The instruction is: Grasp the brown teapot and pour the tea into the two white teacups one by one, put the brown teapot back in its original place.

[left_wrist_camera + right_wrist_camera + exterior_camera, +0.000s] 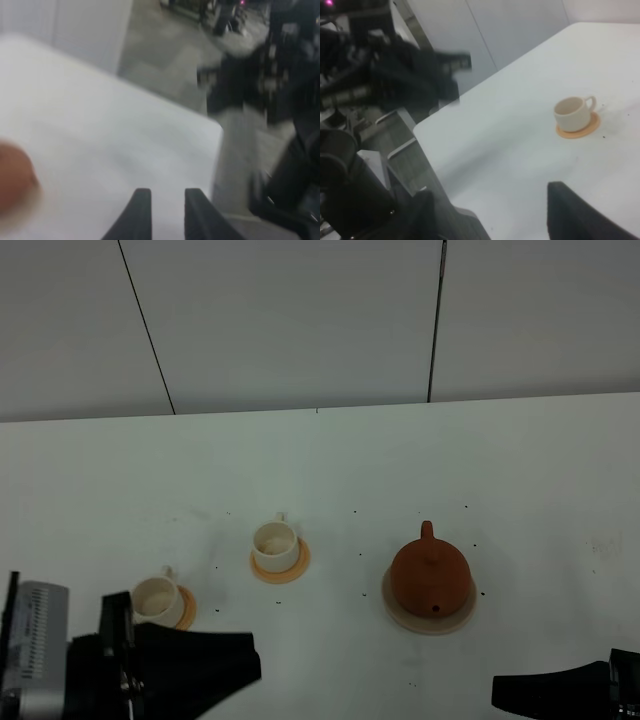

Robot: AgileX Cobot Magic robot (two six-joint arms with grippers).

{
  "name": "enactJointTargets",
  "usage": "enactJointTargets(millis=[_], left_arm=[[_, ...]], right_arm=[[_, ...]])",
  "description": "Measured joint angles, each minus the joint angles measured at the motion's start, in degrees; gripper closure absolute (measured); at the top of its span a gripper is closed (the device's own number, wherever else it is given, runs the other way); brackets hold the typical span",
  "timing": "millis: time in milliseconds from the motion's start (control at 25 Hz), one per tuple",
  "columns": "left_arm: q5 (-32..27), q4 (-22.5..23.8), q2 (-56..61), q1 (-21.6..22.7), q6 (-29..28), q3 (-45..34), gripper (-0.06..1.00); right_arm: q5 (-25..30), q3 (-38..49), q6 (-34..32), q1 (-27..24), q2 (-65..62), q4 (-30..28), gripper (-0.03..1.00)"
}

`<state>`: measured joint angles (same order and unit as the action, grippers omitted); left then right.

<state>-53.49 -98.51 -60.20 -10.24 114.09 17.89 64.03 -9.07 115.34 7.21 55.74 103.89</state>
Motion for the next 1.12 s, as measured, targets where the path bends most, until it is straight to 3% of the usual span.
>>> enactJointTargets(millis=[120,280,400,520,600,720,840,920,1000,1120], left_arm=[[13.06,1.06,9.96,0.00,-7.08,3.35,0.79],[33.48,7.49,25.20,0.00,-18.87,5.02,0.86],[43.09,16.61,36.08,0.00,-28.74,5.02,0.91],[45.78,29.15,43.63,0.00,-39.54,5.03,0.93],[45.54,39.63,45.90,0.00,-48.45,5.03,0.93],[42.04,60.26,46.17,1.14,-66.89,5.03,0.93],[32.97,85.06,46.17,4.23,-88.40,5.41,0.93],[24.18,97.36,46.22,6.03,-102.30,6.27,0.93],[15.87,105.45,46.22,6.95,-112.53,7.70,0.93],[4.87,108.27,46.28,7.24,-115.08,11.67,0.93]], right_arm=[[0.26,0.00,-0.04,0.00,0.00,0.00,0.49],[0.26,0.00,-0.15,0.00,0.00,0.00,0.49],[0.26,0.00,-0.18,0.00,0.00,0.00,0.49],[0.26,0.00,-0.18,0.00,0.00,0.00,0.49],[0.26,0.00,-0.18,0.00,0.00,0.00,0.49],[0.28,0.00,-0.18,0.00,0.00,0.00,0.49],[0.39,0.00,-0.18,0.00,0.00,0.00,0.49],[0.39,0.00,-0.18,0.00,0.00,0.00,0.49],[0.39,0.00,-0.22,0.00,0.00,0.00,0.49],[0.39,0.00,-0.34,0.00,0.00,0.00,0.49]])
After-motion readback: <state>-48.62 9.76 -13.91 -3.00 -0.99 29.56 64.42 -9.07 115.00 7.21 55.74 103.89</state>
